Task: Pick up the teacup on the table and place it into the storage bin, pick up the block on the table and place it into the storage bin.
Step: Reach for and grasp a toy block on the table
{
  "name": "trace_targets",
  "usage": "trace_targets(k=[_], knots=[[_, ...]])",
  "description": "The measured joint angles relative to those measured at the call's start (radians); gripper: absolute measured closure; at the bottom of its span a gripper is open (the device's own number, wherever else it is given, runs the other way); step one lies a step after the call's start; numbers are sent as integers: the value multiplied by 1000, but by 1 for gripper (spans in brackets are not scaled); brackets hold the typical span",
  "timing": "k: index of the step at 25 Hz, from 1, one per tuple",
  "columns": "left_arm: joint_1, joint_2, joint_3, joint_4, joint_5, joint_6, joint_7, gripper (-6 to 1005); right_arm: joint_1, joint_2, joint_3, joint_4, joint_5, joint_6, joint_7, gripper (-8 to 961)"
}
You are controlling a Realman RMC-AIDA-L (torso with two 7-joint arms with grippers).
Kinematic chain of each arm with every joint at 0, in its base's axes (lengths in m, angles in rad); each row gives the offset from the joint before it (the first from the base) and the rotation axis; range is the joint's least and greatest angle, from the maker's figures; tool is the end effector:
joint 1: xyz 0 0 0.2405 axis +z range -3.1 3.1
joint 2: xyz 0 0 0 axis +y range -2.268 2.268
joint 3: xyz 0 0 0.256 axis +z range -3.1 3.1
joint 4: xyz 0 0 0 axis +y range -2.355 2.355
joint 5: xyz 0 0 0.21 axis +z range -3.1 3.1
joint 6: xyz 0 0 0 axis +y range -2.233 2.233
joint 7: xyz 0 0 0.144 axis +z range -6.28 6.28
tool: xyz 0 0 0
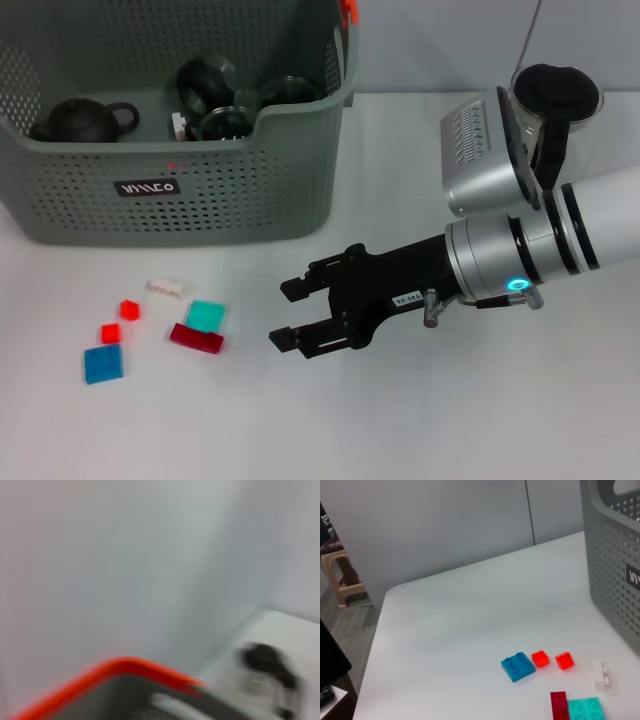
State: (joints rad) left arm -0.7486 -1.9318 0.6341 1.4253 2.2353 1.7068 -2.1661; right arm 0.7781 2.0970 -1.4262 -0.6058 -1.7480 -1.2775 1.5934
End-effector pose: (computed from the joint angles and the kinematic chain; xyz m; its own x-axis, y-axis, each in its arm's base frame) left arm -0.1410 0.3966 0.1798 0.8794 0.3257 0.3472 0.4648 -0.7452 -0.4781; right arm 0.1525 0.3491 -0.0997 0.9406 -0.2498 -0.2300 -0.2402 -0.9683 0.0692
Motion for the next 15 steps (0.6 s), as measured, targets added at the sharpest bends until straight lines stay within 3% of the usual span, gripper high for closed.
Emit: trace_targets(k=[2, 4, 7, 8, 9, 13, 15], knots=[[41, -14, 3, 63, -79, 111, 51, 341, 0, 0, 1, 1, 0, 2, 0, 271], [94, -43, 13, 132, -147, 258, 156, 290, -1, 0, 7, 4, 1, 5, -1, 271], [178, -73, 71, 185, -150, 331, 277, 214, -2, 0, 12, 8, 0, 9, -2, 271], [178, -73, 71, 185, -150, 331, 277, 188, -3, 0, 12, 9, 1, 11, -3, 271], [262, -86, 156, 203, -130, 332, 348, 163, -3, 0, 12, 9, 1, 11, -3, 271], [320, -111, 220, 203, -3, 321, 403, 47, -7, 0, 12, 10, 1, 10, 3, 271], [326, -141, 255, 199, 157, 296, 420, 47, -8, 0, 12, 11, 1, 8, 6, 271]])
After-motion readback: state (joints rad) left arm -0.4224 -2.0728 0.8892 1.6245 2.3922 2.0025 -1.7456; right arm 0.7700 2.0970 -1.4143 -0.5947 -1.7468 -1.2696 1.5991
